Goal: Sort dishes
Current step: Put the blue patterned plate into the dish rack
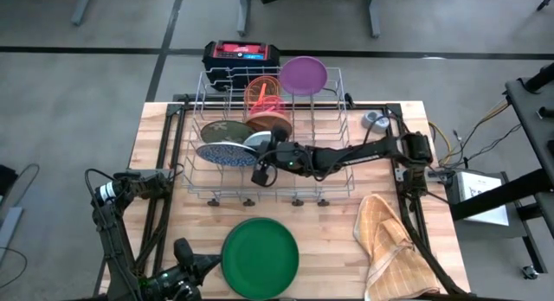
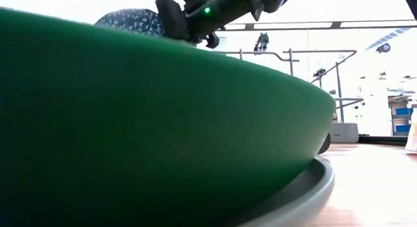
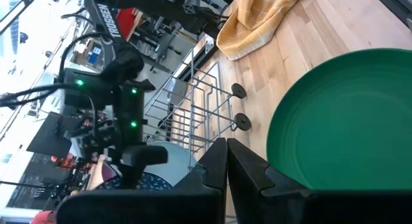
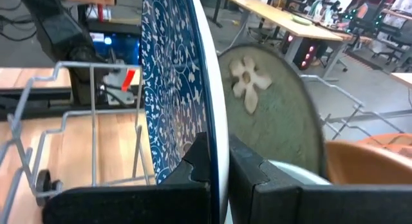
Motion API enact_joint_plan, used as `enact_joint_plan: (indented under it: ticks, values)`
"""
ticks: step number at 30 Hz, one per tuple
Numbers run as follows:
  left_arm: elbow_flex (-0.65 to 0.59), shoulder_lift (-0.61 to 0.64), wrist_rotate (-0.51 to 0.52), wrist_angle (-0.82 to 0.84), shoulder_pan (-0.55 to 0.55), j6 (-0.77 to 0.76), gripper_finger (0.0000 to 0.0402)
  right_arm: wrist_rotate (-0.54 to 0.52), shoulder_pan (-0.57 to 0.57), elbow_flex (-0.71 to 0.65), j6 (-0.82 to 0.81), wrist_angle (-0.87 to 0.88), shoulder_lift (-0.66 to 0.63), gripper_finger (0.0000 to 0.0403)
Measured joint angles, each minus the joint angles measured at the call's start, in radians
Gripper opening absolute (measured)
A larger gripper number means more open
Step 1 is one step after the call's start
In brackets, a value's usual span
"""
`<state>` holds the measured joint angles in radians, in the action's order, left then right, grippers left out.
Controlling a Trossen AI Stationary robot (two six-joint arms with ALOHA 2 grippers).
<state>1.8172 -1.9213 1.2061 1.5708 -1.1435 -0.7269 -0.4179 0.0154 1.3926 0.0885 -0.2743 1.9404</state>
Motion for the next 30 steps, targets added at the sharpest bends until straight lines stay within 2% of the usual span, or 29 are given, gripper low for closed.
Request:
enact_joint_plan:
  ticks: [23,30]
  values:
    - [0.0,0.0,0.006,0.0,0.0,-0.015,0.0,0.033,0.0,0.003,-0.036,0.002,0.071,0.0007]
    - [0.0,0.0,-0.022,0.0,0.0,-0.045,0.0,0.034,0.0,0.012,-0.035,0.011,0.071,0.0009]
